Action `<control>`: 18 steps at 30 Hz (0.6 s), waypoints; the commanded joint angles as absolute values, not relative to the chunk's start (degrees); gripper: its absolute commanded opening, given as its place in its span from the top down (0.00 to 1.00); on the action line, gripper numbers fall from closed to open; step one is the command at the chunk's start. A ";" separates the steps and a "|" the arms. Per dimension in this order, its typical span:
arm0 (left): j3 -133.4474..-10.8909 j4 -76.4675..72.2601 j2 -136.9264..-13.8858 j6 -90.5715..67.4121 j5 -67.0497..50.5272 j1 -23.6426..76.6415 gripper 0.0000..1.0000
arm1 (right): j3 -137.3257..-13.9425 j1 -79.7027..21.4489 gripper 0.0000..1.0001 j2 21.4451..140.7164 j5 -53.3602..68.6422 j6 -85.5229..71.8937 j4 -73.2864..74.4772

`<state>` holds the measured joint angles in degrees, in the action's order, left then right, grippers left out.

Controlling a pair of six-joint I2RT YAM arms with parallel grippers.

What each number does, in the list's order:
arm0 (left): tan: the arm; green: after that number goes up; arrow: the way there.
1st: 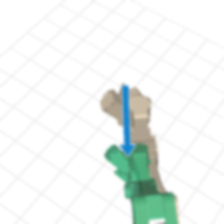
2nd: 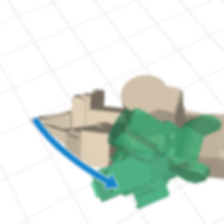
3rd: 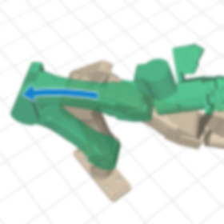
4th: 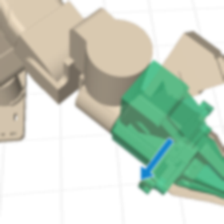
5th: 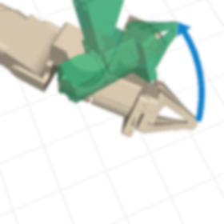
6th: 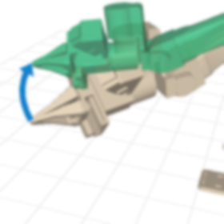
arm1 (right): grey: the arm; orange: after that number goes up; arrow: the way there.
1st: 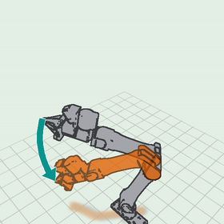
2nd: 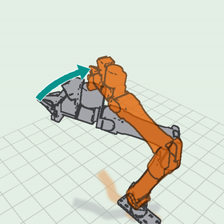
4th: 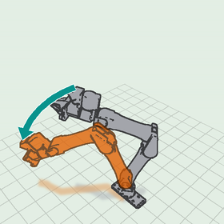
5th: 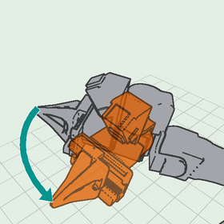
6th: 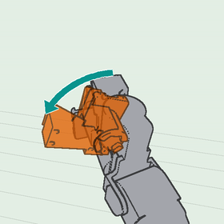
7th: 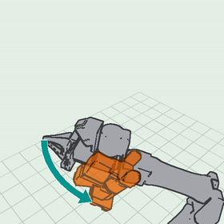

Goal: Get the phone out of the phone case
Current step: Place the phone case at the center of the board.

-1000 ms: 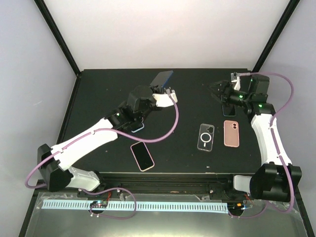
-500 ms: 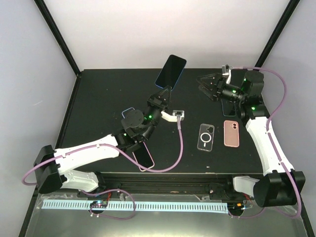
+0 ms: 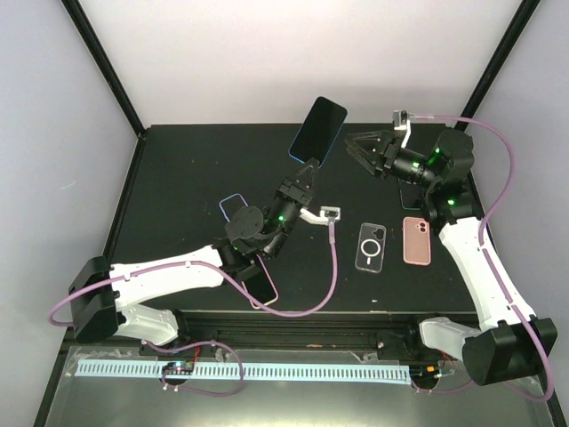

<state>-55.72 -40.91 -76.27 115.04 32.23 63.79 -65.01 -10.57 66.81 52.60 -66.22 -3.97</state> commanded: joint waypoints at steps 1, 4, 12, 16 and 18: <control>-57.08 -46.70 -76.38 117.14 32.72 64.78 0.98 | -65.79 -12.02 0.36 65.51 50.84 -67.23 -8.05; -57.92 -46.53 -76.81 116.83 32.87 65.40 0.98 | -65.00 -12.78 0.39 65.91 50.47 -68.71 -9.15; -59.29 -46.53 -78.55 116.63 33.24 66.97 0.98 | -63.56 -14.49 0.44 65.47 49.86 -71.53 -12.02; -59.66 -46.97 -79.63 116.86 33.31 67.91 0.98 | -62.10 -14.70 0.56 65.15 50.11 -74.02 -13.33; -60.18 -47.03 -80.07 116.86 33.31 68.09 0.99 | -61.24 -14.68 0.63 64.76 50.10 -74.97 -13.87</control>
